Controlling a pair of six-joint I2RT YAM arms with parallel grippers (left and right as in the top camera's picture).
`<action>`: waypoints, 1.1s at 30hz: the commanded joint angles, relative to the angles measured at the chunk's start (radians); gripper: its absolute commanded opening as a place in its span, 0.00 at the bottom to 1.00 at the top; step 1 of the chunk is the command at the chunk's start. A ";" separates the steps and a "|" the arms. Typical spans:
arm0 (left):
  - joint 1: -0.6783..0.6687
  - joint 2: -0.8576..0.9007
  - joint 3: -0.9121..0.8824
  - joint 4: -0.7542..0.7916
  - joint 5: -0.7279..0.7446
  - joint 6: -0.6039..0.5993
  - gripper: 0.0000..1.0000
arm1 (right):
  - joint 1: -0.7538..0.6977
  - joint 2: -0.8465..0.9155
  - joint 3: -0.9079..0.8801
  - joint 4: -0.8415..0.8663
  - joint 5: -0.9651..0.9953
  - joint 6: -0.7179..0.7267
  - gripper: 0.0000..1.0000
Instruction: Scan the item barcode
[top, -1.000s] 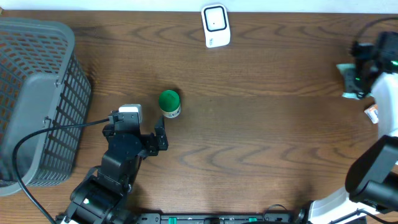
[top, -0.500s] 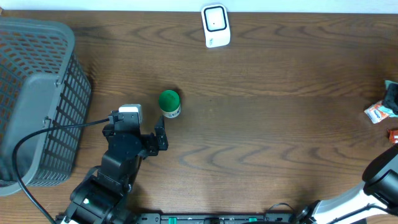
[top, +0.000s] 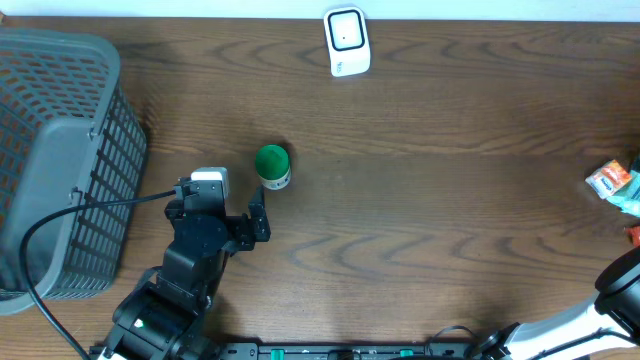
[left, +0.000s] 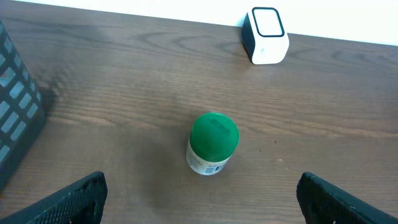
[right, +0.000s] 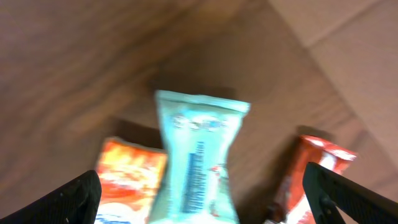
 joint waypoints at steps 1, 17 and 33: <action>0.003 -0.001 0.002 0.003 -0.014 0.013 0.98 | 0.031 -0.048 0.012 0.005 -0.193 0.069 0.99; 0.003 -0.001 0.002 0.003 -0.014 0.013 0.98 | 0.450 -0.082 -0.053 -0.148 -1.061 0.402 0.99; 0.003 -0.001 0.002 0.003 -0.014 0.013 0.98 | 1.223 -0.081 0.153 -0.225 -0.264 0.925 0.99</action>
